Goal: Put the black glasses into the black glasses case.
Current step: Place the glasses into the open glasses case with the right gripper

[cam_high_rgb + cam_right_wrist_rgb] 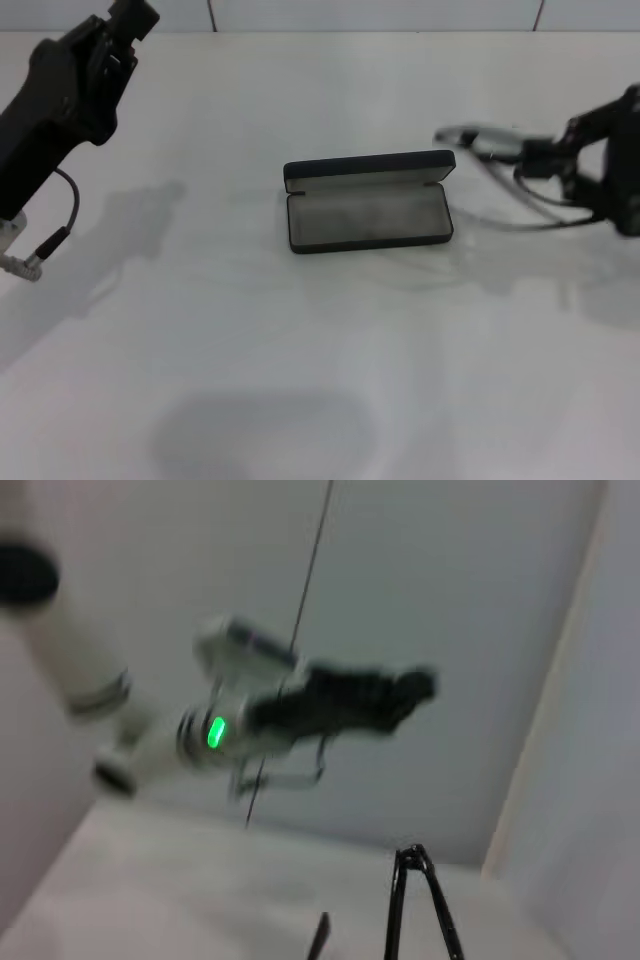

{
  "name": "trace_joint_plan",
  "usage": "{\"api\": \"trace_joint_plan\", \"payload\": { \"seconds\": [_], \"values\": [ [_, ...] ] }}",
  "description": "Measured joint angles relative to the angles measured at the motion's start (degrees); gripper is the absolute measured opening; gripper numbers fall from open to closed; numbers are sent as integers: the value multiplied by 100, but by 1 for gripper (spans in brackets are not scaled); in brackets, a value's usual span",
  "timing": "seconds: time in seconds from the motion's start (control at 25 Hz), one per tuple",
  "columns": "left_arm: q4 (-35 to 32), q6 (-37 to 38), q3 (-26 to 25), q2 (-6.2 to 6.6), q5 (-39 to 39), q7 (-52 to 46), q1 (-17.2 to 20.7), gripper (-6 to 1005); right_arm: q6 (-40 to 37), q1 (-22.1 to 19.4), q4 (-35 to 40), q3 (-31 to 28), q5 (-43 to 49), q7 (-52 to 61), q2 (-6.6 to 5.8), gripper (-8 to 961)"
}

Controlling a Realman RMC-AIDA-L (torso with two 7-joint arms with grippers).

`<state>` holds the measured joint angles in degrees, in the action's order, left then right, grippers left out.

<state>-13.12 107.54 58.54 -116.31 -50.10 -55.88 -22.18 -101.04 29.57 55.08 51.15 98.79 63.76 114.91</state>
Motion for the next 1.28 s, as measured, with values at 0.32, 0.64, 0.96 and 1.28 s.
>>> {"api": "trace_joint_plan", "payload": {
  "seconds": [0.32, 0.64, 0.96, 1.28],
  "values": [
    [12, -292, 0, -33, 3, 57, 104, 20, 1644, -124, 392, 1657, 139, -581, 121, 88],
    [12, -407, -77, 1, -4, 71, 129, 21, 3580, -132, 217, 3202, -611, -1540, 118, 91],
    [12, -564, -79, -4, -4, 96, 134, 23, 4871, 44, 11, 4202, -810, -1684, 117, 93],
    [-26, -622, -79, 0, 1, 103, 70, 24, 5058, 95, -135, 4326, -1029, -1636, 132, 95]
  ]
}}
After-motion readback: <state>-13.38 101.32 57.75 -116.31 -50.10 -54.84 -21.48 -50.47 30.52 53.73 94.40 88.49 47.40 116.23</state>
